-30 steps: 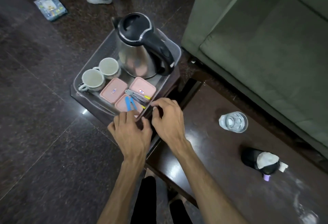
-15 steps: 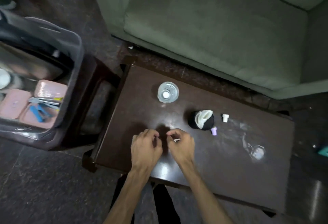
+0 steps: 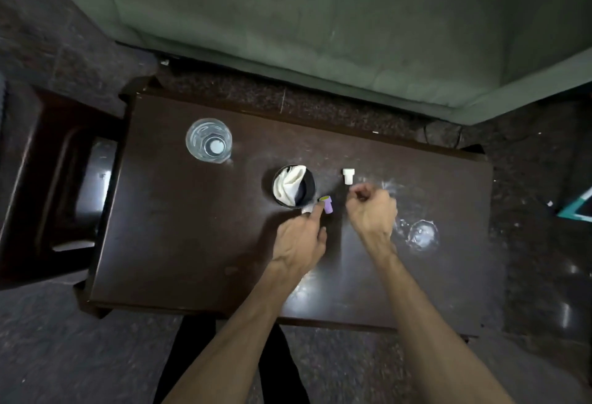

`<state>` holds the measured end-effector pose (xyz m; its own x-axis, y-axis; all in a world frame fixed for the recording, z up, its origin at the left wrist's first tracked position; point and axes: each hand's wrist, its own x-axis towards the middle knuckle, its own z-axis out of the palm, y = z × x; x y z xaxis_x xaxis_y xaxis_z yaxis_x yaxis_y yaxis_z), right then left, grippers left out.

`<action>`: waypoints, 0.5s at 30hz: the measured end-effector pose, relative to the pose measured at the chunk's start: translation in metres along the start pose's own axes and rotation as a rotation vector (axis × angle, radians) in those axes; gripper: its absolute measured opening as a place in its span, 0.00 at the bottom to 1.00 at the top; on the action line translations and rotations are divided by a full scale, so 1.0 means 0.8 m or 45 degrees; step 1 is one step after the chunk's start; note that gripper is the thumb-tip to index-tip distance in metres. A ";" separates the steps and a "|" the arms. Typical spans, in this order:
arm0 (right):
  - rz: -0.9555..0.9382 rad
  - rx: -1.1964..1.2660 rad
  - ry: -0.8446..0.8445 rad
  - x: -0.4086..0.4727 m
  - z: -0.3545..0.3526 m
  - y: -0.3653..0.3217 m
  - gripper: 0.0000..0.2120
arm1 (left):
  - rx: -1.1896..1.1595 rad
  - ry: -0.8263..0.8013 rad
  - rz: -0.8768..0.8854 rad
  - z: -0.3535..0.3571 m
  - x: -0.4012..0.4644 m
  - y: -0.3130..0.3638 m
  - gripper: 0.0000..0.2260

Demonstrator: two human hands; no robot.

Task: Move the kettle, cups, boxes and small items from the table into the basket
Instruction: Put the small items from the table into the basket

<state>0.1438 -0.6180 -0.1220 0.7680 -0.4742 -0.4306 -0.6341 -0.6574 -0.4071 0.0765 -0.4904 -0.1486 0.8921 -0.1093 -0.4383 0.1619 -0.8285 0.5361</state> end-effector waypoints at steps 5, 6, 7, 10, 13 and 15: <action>-0.218 -0.138 -0.097 0.055 -0.003 -0.010 0.16 | 0.117 -0.051 -0.098 0.025 0.044 0.022 0.30; -0.280 -0.209 -0.126 0.063 0.000 -0.011 0.18 | 0.178 -0.055 -0.104 0.030 0.051 0.024 0.31; -0.333 -0.277 -0.162 0.069 0.004 -0.012 0.20 | 0.235 -0.057 -0.100 0.034 0.056 0.024 0.32; -0.429 -0.425 -0.281 0.078 0.017 -0.010 0.22 | 0.295 -0.054 -0.083 0.042 0.063 0.021 0.29; -0.408 -0.442 -0.291 0.072 0.026 0.001 0.17 | 0.281 -0.071 -0.080 0.048 0.062 0.018 0.24; -0.337 -0.410 -0.271 0.058 0.028 0.014 0.15 | 0.279 -0.067 -0.072 0.049 0.056 0.015 0.19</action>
<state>0.1707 -0.6340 -0.1648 0.8430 -0.1570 -0.5146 -0.3327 -0.9038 -0.2693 0.1017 -0.5267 -0.1905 0.8601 -0.0832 -0.5033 0.1102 -0.9330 0.3426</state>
